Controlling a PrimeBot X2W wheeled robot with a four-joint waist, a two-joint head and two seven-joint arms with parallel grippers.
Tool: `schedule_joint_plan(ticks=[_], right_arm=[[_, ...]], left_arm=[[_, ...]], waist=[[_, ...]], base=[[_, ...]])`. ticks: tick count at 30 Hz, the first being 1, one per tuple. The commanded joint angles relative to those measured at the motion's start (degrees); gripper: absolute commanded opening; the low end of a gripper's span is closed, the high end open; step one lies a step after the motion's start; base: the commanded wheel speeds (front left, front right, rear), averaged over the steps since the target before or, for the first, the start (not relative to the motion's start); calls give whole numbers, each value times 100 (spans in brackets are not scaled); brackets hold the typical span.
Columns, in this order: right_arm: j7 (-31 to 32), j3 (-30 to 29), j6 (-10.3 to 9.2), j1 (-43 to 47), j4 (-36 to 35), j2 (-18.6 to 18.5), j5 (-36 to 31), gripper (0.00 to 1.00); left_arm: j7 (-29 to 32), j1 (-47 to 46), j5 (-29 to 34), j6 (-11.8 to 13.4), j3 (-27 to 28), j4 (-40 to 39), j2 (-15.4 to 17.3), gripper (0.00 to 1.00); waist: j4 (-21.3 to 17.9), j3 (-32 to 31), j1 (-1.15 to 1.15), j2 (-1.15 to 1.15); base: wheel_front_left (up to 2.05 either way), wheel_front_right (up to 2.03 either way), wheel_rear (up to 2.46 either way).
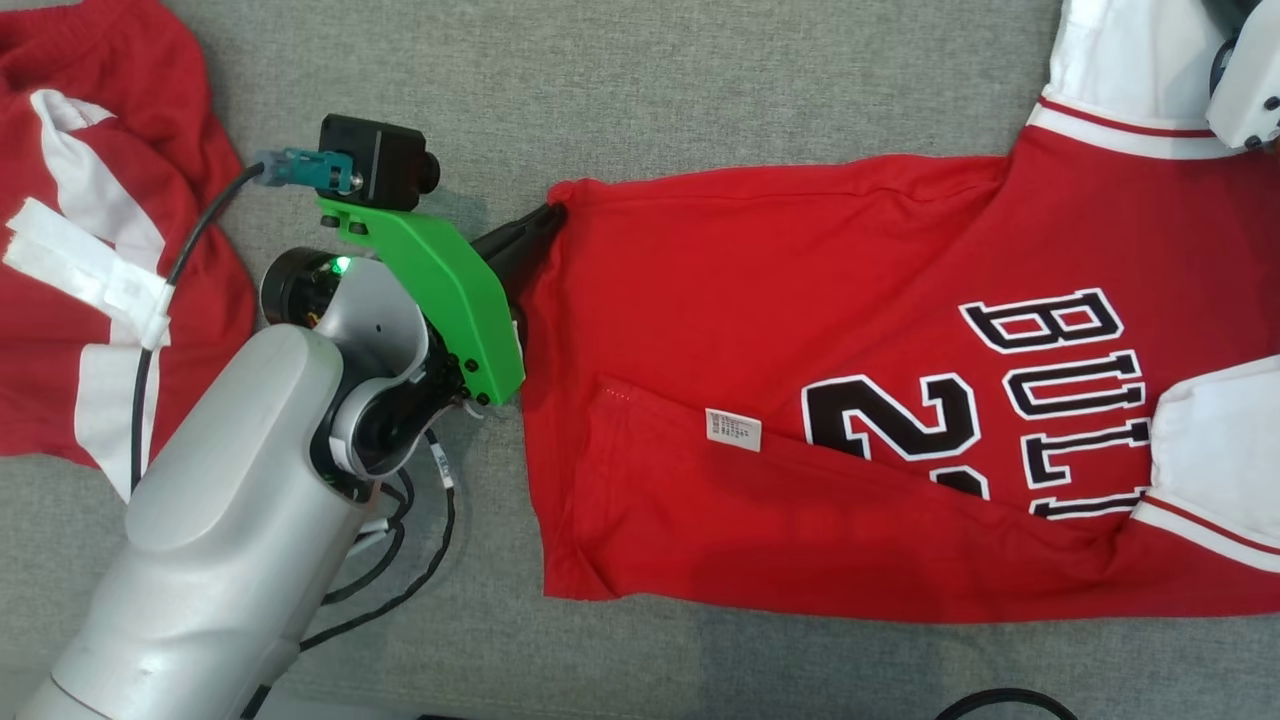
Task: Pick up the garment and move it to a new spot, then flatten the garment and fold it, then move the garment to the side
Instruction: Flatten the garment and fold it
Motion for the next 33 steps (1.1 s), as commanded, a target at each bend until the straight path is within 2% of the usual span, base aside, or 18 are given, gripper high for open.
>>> schedule_joint_plan(ticks=[1, 10, 21, 33], right_arm=[[-95, 33, -8, 80, -16, -22, 94, 0], [-512, 354, -8, 231, -412, -217, 740, 0], [-808, 729, -8, 497, -913, -591, 1267, 0], [-1203, 786, -7, 684, -1365, -821, 1559, 0]], left_arm=[[39, 259, -97, -53, -111, 95, -104, 0], [-292, 467, -294, -177, 130, 18, -20, 0], [-518, 672, -354, -73, 312, -235, 125, 0], [-840, 919, -187, 129, 462, -847, 305, 0]], waist=[[-69, -60, 0, 69], [-336, -311, 0, 69], [-499, -586, 0, 69], [-568, -783, 0, 69]], base=[[0, 0, 0], [0, 0, 0], [0, 0, 0], [0, 0, 0]])
